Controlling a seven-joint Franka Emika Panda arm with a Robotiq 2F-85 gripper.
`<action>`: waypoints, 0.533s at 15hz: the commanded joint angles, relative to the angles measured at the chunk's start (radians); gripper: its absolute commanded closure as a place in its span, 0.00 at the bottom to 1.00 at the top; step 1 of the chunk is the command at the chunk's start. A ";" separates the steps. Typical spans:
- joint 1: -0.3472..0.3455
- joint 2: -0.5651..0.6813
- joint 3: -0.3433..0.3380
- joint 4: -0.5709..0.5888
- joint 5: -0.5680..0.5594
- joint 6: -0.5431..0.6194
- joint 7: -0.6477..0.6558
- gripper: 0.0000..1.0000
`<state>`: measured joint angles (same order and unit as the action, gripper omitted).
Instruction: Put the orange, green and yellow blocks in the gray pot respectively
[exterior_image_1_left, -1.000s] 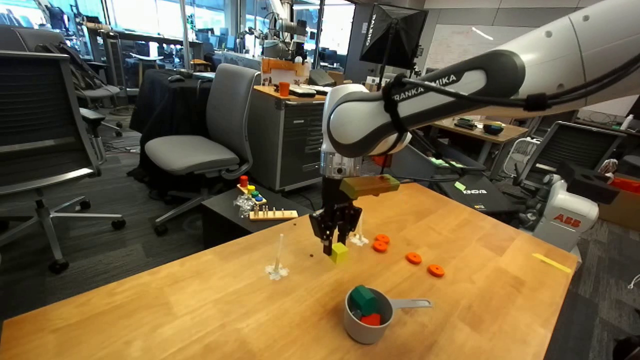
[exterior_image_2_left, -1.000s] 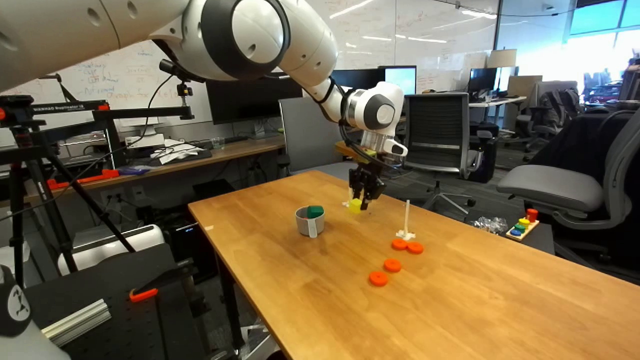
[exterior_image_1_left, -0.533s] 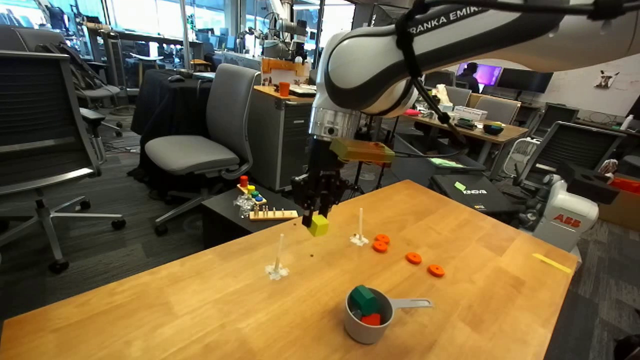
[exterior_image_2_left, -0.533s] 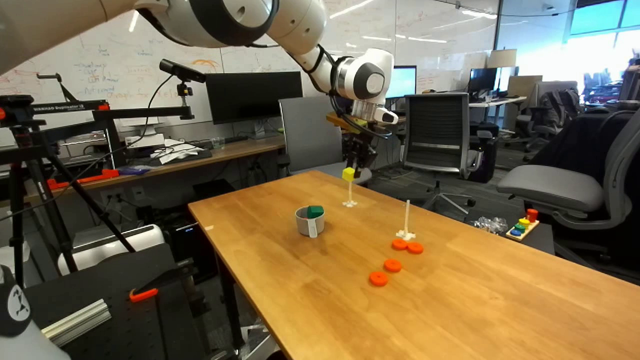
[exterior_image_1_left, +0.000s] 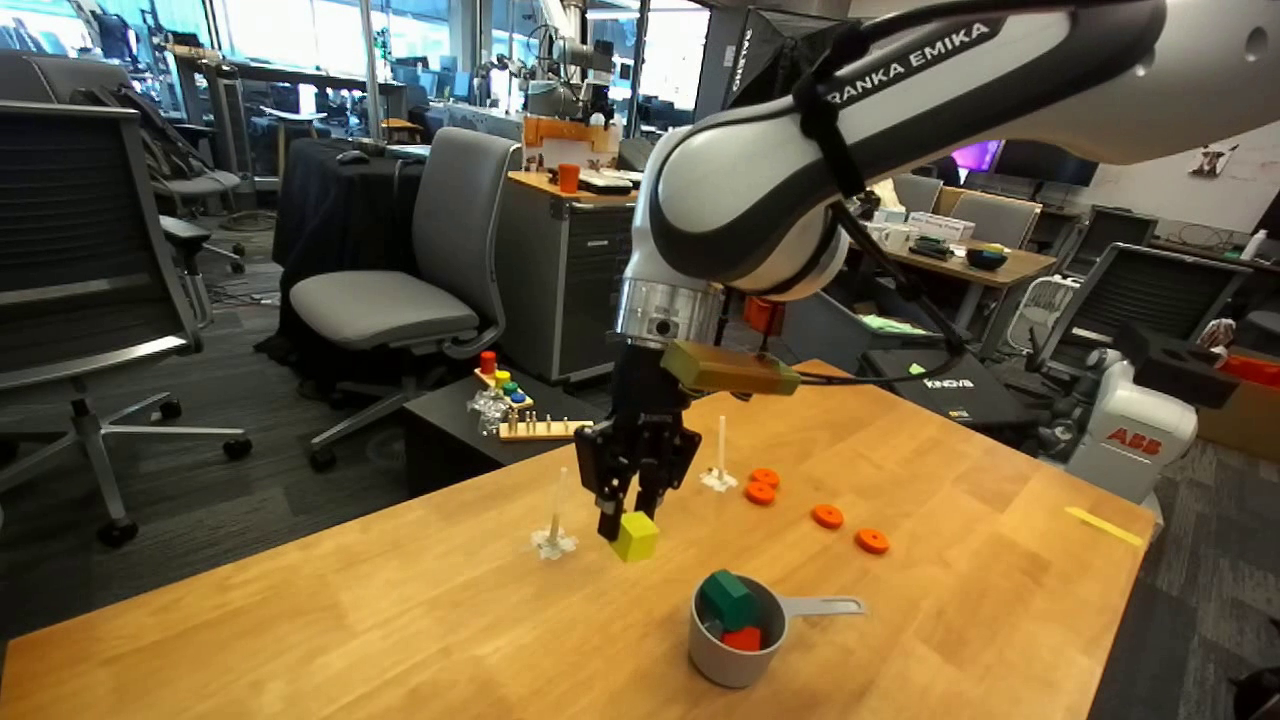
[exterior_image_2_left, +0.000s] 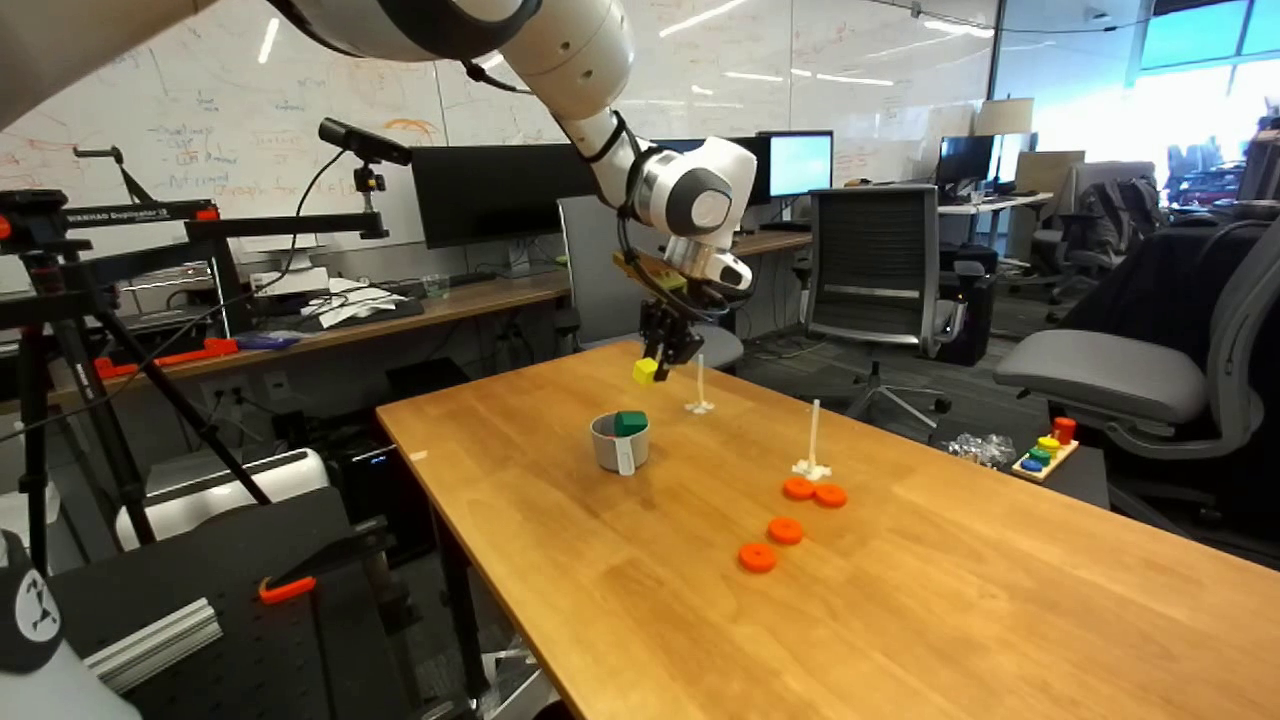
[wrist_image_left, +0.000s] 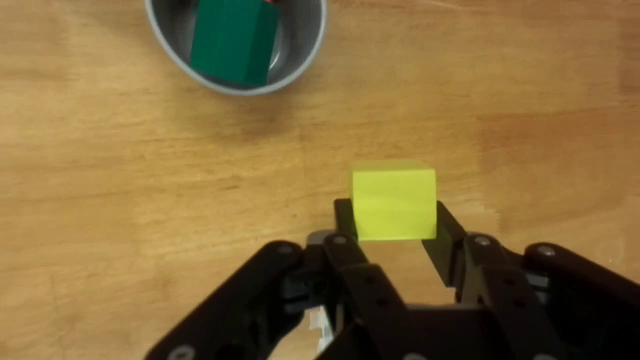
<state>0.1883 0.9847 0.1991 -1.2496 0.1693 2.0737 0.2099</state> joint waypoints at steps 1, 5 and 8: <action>-0.003 -0.084 0.005 -0.173 0.055 0.058 -0.016 0.86; -0.002 -0.127 0.004 -0.264 0.071 0.093 -0.015 0.86; -0.002 -0.159 0.003 -0.311 0.078 0.103 -0.014 0.86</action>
<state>0.1913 0.9060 0.1999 -1.4587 0.2138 2.1459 0.2097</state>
